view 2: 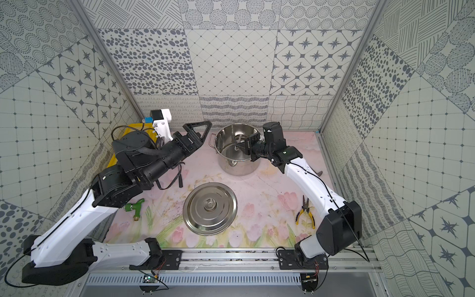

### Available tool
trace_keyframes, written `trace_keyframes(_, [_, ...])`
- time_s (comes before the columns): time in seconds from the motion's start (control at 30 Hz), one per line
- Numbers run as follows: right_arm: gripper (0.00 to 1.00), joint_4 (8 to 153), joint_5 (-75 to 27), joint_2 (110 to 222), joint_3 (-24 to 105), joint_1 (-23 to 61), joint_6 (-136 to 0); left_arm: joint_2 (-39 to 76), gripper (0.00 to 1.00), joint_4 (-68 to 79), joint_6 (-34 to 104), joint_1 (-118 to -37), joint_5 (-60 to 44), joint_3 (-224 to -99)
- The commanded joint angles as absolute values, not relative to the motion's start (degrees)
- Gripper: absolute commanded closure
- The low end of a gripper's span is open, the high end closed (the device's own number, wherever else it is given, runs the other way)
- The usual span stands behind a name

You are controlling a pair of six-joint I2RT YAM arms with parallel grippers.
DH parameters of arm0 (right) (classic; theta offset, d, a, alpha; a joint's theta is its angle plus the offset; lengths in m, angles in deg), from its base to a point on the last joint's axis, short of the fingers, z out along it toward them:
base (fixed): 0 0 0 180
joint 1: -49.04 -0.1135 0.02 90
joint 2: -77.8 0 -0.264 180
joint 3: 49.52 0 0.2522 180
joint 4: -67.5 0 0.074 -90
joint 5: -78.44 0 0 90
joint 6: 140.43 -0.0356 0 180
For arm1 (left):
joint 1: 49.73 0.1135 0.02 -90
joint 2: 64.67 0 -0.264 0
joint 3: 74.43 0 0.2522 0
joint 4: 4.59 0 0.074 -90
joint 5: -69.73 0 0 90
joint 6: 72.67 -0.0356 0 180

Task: Stir the soup with a spoon
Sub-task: Stir the soup in the pan with a stick.

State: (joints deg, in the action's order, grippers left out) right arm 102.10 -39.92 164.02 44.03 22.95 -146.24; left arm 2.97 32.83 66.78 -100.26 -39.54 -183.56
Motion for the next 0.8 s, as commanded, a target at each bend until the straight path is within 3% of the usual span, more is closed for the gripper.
trace_keyframes(0.0, [1.00, 102.05, -41.18, 166.43, 45.63, 22.95, -145.75, 4.18, 0.00, 41.26, 56.03, -100.05, -43.79, -185.89])
trace_keyframes(0.33, [1.00, 99.91, -43.01, 172.98, 46.51, 21.21, -145.74, 9.36, 0.00, 42.76, 45.40, -99.61, -44.84, -187.55])
trace_keyframes(0.77, [1.00, 96.62, -44.69, 185.10, 56.73, 20.84, -146.59, 12.43, 0.00, 43.87, 47.40, -88.83, -34.31, -187.30])
